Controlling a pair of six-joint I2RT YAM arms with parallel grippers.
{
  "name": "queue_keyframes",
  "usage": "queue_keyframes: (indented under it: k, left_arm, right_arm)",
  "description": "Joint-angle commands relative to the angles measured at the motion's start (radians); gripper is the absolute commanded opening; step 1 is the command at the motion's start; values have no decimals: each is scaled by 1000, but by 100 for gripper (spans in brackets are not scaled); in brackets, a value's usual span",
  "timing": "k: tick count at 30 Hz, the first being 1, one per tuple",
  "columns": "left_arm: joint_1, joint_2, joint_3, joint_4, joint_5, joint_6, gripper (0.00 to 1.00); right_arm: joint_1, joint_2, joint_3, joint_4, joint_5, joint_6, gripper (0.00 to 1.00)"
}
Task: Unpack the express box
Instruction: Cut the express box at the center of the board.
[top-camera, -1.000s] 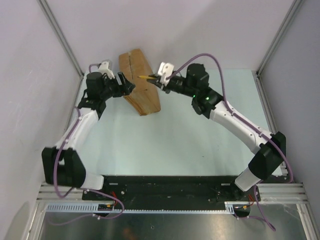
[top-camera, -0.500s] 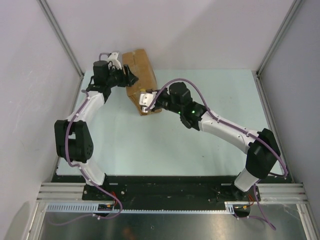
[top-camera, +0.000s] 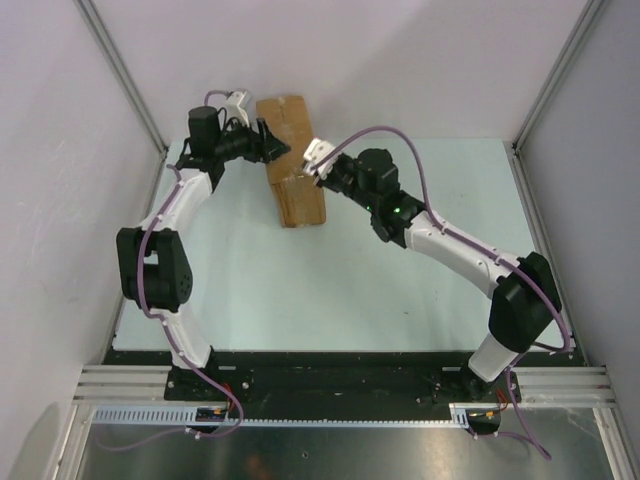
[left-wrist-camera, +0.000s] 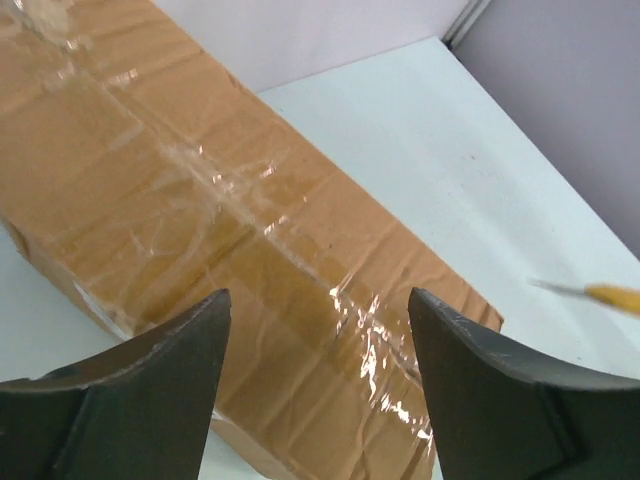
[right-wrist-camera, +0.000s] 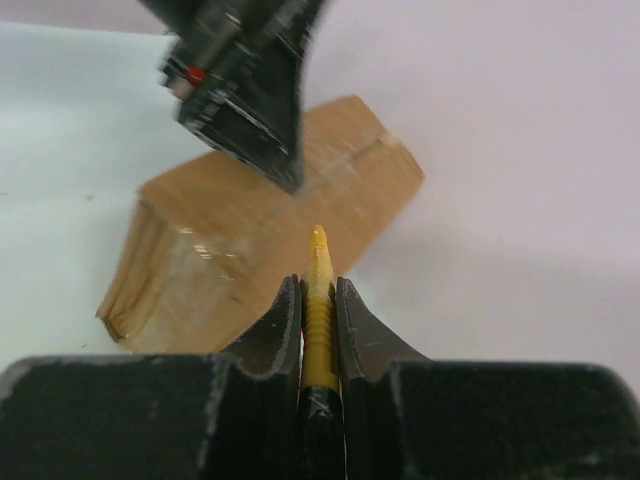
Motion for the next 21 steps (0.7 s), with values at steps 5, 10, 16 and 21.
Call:
queue_keyframes:
  k: [5, 10, 16, 21]
  left_arm:
    - [21, 37, 175, -12, -440, -80, 86]
    - [64, 202, 353, -12, -542, -234, 87]
    - [83, 479, 606, -11, -577, -350, 87]
    - [83, 621, 755, -9, -645, -295, 89]
  right_arm:
    - [-75, 20, -12, 188, 80, 327, 0]
    - [-96, 43, -13, 233, 68, 371, 0]
    - [-110, 28, -43, 230, 26, 448, 0]
    - [-95, 17, -59, 215, 31, 442, 0]
